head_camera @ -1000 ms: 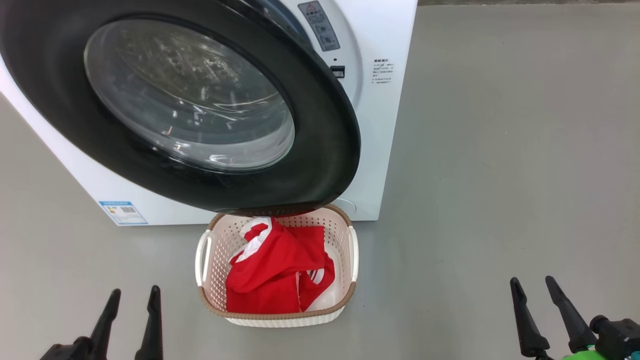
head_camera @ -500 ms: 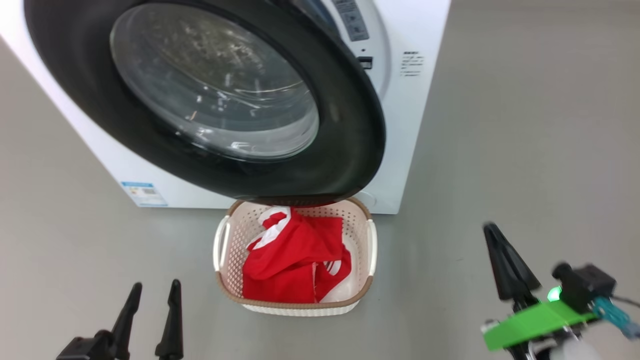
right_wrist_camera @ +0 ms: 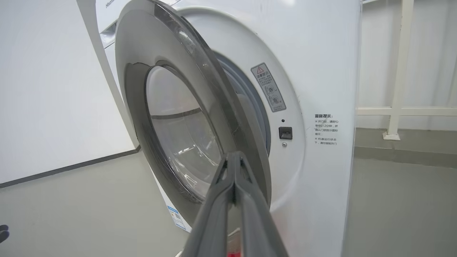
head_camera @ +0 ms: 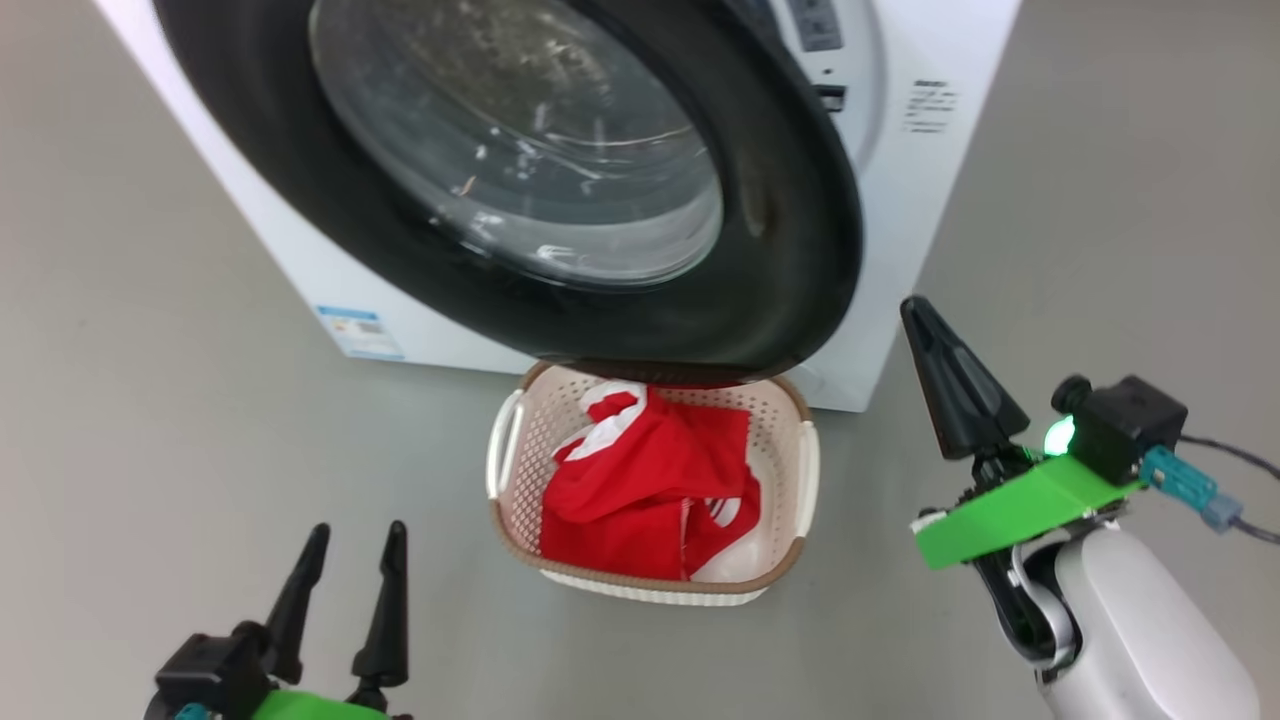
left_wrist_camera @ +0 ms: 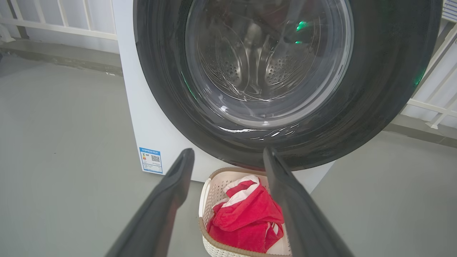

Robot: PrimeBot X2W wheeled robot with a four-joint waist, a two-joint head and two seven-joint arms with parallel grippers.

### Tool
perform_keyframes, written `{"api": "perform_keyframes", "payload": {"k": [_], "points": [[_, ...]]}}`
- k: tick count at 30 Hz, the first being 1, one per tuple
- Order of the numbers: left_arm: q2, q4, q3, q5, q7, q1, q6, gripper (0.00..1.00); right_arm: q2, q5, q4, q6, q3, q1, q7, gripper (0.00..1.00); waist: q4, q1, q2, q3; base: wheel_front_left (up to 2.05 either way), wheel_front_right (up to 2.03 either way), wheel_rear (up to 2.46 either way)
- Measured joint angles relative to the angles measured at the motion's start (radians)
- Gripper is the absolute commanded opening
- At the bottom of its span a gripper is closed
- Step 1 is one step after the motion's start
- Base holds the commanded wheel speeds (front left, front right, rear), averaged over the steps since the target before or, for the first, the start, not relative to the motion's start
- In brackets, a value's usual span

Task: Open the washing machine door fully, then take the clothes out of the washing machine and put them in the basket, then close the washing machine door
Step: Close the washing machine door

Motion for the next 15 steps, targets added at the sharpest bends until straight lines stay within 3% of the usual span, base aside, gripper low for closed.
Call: {"api": "perform_keyframes", "payload": {"k": [15], "points": [[-0.007,0.004,-0.092,-0.052,0.000,-0.050,0.000,1.00,-0.049,0.065,0.104,0.000,0.006,-0.134,0.000,0.00,0.107,0.0000,0.0001,0.071,0.00,0.00,0.00]]}}
